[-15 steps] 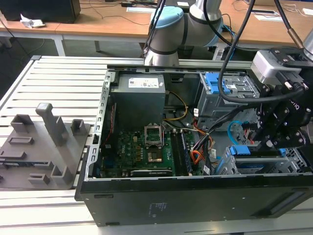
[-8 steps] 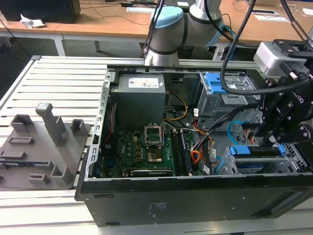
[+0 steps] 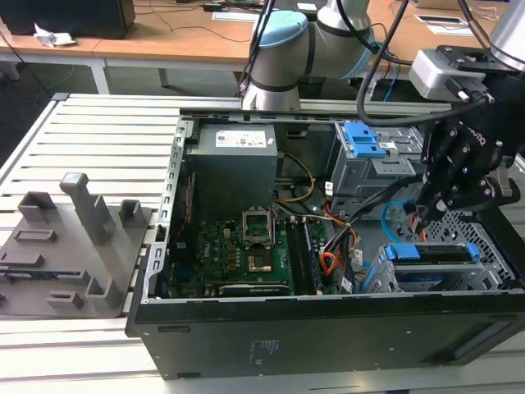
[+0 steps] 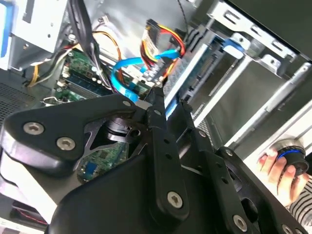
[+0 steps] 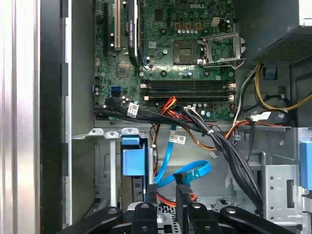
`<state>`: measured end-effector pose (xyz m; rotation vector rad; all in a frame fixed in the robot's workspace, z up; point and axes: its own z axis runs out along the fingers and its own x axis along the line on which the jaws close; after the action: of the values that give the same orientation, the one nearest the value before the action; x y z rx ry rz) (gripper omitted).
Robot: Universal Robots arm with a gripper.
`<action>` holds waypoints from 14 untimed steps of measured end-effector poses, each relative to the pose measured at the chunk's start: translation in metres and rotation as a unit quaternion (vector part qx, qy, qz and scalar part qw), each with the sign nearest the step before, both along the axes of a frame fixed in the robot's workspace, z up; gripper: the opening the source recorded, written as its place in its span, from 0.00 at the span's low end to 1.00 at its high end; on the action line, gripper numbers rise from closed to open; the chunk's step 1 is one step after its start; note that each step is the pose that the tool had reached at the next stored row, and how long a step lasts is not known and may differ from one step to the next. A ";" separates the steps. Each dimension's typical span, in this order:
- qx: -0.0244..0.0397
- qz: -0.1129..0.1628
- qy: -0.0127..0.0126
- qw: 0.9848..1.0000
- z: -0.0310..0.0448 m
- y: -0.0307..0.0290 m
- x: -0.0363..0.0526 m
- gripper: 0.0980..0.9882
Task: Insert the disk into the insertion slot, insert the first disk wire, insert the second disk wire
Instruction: 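Insert the first disk wire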
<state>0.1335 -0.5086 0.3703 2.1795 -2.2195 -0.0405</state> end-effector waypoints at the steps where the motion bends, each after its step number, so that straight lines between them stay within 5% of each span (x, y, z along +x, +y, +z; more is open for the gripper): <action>1: 0.000 0.000 0.000 1.000 0.0001 0.0033 0.0000 0.23; 4: 0.000 0.000 0.000 1.000 -0.0002 0.0123 0.0005 0.23; 7: 0.000 0.000 0.001 1.000 -0.0040 0.0144 0.0128 0.23; 14: -0.002 0.000 0.001 1.000 -0.0171 0.0149 0.0154 0.23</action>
<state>0.1488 -0.4936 0.3532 2.1767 -2.2168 -0.0374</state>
